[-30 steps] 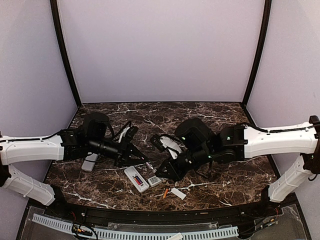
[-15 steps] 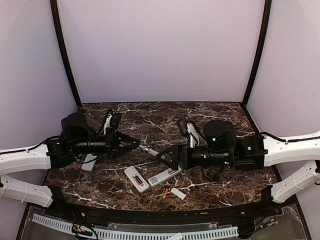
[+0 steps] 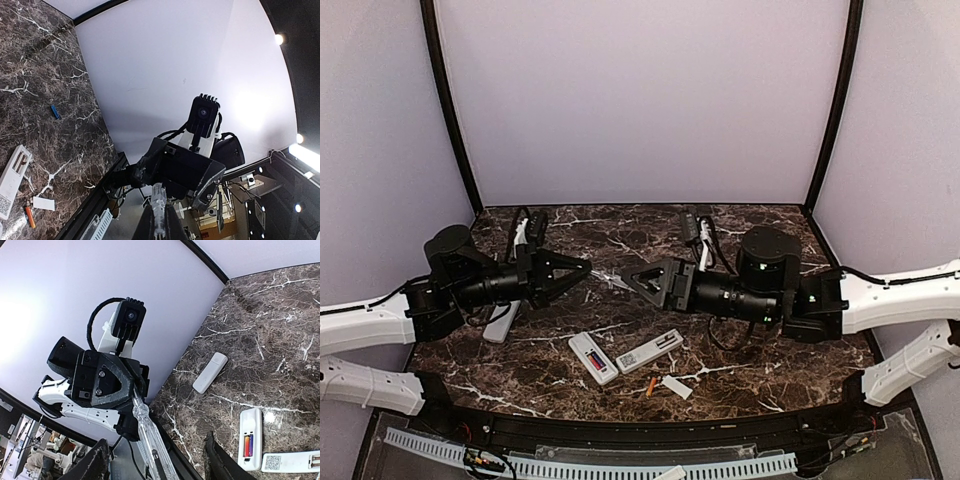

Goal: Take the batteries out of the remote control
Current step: Pass from the left arm to the right

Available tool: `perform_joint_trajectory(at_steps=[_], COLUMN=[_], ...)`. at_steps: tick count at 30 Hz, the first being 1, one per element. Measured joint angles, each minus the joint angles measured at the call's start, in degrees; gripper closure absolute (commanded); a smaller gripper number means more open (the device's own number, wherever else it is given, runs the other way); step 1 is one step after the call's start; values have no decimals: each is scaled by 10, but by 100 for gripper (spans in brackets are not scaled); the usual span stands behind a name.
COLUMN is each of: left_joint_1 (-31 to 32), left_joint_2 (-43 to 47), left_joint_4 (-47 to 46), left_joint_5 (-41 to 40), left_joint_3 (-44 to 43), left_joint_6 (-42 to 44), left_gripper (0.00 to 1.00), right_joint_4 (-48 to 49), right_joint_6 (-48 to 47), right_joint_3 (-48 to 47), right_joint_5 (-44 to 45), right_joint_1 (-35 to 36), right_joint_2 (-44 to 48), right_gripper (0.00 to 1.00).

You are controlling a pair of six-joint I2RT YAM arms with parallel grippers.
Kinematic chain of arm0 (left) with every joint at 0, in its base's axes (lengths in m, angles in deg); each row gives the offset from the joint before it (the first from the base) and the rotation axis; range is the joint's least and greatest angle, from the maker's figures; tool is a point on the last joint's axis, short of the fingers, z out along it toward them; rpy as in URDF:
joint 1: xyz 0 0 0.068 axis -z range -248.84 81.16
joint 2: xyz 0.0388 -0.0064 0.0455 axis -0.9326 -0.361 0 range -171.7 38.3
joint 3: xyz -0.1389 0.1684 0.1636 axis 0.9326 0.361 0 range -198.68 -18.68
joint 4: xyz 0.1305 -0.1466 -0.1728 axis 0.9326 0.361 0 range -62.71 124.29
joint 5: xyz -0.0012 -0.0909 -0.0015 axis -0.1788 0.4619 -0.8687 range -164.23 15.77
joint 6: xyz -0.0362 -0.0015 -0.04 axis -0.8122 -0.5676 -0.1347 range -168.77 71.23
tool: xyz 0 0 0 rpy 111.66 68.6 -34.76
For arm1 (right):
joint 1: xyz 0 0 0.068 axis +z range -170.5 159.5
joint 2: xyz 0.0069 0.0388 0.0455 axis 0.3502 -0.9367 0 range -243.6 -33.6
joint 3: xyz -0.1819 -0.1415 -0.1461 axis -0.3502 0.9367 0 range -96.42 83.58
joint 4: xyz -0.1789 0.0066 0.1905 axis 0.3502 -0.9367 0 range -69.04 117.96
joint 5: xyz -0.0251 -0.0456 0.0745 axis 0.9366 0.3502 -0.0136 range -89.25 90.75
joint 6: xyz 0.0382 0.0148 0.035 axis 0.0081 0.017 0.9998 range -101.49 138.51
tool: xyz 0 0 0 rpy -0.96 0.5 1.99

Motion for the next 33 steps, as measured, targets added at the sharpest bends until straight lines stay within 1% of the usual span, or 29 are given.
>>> perform_joint_trajectory(at_steps=[3, 14, 23, 24, 29, 30, 31, 32, 33], left_joint_1=[0, 0, 0, 0, 0, 0, -1, -1, -1], left_joint_2=[5, 3, 0, 0, -3, -4, -4, -4, -4], left_joint_4=[-7, -13, -16, -16, -19, -22, -25, -26, -26], left_joint_5=[-3, -2, 7, 7, 11, 12, 13, 15, 16], left_joint_3=[6, 8, 8, 8, 8, 8, 8, 7, 7], left_joint_6=[-8, -29, -40, -41, -48, -52, -54, -54, -54], left_gripper=[100, 100, 100, 100, 100, 99, 96, 84, 75], right_joint_4=[4, 4, -2, -2, -6, -3, 0, 0, 0], right_joint_6=[-8, -36, -44, -45, -48, -48, -45, -47, -50], right_joint_3=[-4, -34, -35, -35, -35, -35, -35, -35, -35], right_joint_5=[-5, -45, -55, -55, -58, -62, -64, -66, -66], right_joint_1=[0, 0, 0, 0, 0, 0, 0, 0, 0], right_joint_2=[-6, -39, -42, -42, -42, -42, -41, -41, -41], right_gripper=[51, 62, 74, 77, 99, 100, 100, 100, 100])
